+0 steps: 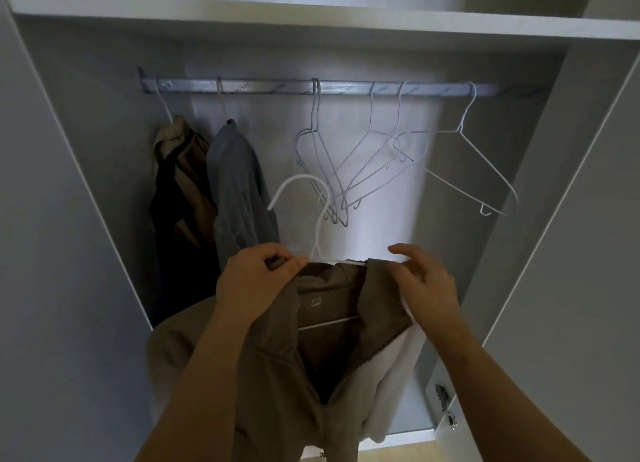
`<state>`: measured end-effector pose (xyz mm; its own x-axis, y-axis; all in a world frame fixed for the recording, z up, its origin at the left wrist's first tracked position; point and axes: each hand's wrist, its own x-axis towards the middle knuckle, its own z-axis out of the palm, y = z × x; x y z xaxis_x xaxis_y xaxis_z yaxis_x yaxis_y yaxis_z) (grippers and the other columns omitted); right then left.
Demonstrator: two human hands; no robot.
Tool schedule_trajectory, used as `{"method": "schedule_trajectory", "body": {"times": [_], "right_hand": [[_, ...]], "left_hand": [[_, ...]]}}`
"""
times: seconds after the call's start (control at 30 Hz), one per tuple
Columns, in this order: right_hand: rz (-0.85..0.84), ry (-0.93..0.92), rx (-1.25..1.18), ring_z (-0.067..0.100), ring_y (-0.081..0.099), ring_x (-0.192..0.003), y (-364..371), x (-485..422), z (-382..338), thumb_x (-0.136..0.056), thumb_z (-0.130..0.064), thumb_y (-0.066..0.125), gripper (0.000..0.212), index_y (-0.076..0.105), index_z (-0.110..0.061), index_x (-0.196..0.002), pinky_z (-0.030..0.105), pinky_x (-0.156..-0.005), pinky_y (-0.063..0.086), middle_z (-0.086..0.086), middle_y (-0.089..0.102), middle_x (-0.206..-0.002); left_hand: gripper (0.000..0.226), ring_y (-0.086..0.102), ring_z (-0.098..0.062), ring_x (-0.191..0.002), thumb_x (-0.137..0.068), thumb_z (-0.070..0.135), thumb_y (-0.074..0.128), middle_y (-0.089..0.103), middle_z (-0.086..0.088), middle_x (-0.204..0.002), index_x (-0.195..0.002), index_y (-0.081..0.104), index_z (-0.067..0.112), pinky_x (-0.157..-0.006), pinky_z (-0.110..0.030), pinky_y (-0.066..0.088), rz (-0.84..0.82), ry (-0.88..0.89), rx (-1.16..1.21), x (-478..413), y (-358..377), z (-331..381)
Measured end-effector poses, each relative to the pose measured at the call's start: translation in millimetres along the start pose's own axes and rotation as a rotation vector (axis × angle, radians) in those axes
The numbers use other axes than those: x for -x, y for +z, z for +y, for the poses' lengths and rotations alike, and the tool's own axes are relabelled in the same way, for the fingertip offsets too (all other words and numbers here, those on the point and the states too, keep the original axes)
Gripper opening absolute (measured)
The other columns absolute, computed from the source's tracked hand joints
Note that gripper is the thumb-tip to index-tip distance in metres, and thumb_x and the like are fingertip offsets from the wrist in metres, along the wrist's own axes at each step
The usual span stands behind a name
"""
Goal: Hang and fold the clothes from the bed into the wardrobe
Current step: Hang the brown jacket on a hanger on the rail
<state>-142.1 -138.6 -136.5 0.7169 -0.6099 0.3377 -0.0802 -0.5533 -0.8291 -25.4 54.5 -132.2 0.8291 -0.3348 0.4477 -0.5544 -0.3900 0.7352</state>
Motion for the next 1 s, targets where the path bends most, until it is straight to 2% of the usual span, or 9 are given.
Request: {"method": "schedule_trajectory", "body": {"times": [0.07,0.13,0.23,0.33,0.43,0.57,0.77,0.83,1.0], "right_hand": [[0.075,0.025,0.318,0.024,0.044,-0.114,-1.4,-3.9,-1.0,-0.09,-0.035,0.053,0.024,0.061,-0.035,-0.112,0.039,-0.099,0.029,-0.009,0.059,-0.107],[-0.005,-0.102,0.426,0.022,0.046,-0.113,1.8,-6.1,-7.1,-0.091,-0.04,0.05,0.024,0.065,-0.032,-0.109,0.039,-0.101,0.032,-0.002,0.057,-0.117],[-0.302,-0.266,0.333,0.003,0.05,-0.065,10.7,-4.5,-12.5,-0.092,-0.044,0.047,0.033,0.058,-0.03,-0.064,0.025,-0.068,0.039,-0.011,0.057,-0.063],[-0.425,-0.174,0.283,0.004,0.043,-0.049,14.1,-5.8,-8.3,-0.087,-0.053,0.048,0.045,0.046,-0.025,-0.052,0.018,-0.054,0.033,-0.009,0.045,-0.045],[-0.394,-0.091,0.218,0.004,0.041,-0.042,12.0,-2.9,-0.3,-0.085,-0.053,0.052,0.05,0.045,-0.021,-0.047,0.022,-0.054,0.034,-0.01,0.043,-0.039],[-0.383,0.055,0.138,0.002,0.039,-0.038,0.4,-2.1,10.4,-0.084,-0.05,0.057,0.052,0.046,-0.018,-0.044,0.022,-0.055,0.035,-0.008,0.041,-0.036],[-0.381,0.206,0.069,0.008,0.038,-0.04,-33.8,-0.2,26.7,-0.083,-0.041,0.06,0.052,0.043,-0.017,-0.04,0.018,-0.051,0.035,-0.003,0.039,-0.039],[-0.356,0.245,0.078,0.006,0.037,-0.035,-44.4,1.3,32.0,-0.083,-0.04,0.06,0.052,0.043,-0.017,-0.04,0.022,-0.054,0.036,-0.005,0.039,-0.037],[-0.261,0.316,0.1,0.009,0.04,-0.038,-57.9,3.7,42.8,-0.084,-0.038,0.059,0.054,0.045,-0.016,-0.038,0.024,-0.055,0.036,-0.005,0.041,-0.034]], "left_hand": [[0.024,0.056,0.006,-0.062,-0.074,0.038,0.073,0.06,0.027,-0.059,-0.055,0.058,0.039,-0.062,-0.015,0.045,-0.001,0.033,0.031,0.7,-3.7,-0.8],[0.023,0.056,0.005,-0.061,-0.073,0.034,0.075,0.06,0.024,-0.058,-0.056,0.06,0.037,-0.059,-0.007,0.043,-0.018,0.062,0.081,0.9,-3.8,1.0],[0.022,0.057,0.006,-0.064,-0.076,0.026,0.073,0.061,0.023,-0.059,-0.061,0.061,0.036,-0.063,-0.005,0.042,-0.051,0.063,0.147,-0.8,-0.4,6.5],[0.015,0.058,0.003,-0.075,-0.084,0.023,0.066,0.063,0.018,-0.073,-0.076,0.062,0.036,-0.071,-0.008,0.041,-0.11,0.013,0.127,-0.5,3.4,8.7],[0.009,0.055,-0.002,-0.073,-0.089,0.034,0.057,0.057,0.014,-0.074,-0.097,0.06,0.032,-0.066,-0.009,0.038,-0.213,-0.043,-0.034,0.2,9.0,11.3],[0.024,0.057,-0.012,-0.096,-0.09,0.04,0.053,0.064,0.005,-0.1,-0.103,0.063,0.023,-0.091,-0.031,0.043,-0.2,-0.038,-0.193,1.7,18.4,7.7],[0.02,0.052,0.001,-0.071,-0.092,0.025,0.055,0.059,0.013,-0.076,-0.072,0.058,0.03,-0.059,-0.008,0.036,0.001,-0.217,0.139,6.9,35.9,6.7],[0.023,0.052,0.002,-0.07,-0.091,0.021,0.055,0.059,0.013,-0.075,-0.071,0.059,0.031,-0.06,-0.006,0.037,-0.016,-0.259,0.207,8.5,45.6,10.5],[0.019,0.057,-0.01,-0.074,-0.089,0.018,0.057,0.064,0.003,-0.079,-0.072,0.063,0.025,-0.07,-0.02,0.044,-0.008,-0.391,0.388,17.3,67.3,19.0]]}}
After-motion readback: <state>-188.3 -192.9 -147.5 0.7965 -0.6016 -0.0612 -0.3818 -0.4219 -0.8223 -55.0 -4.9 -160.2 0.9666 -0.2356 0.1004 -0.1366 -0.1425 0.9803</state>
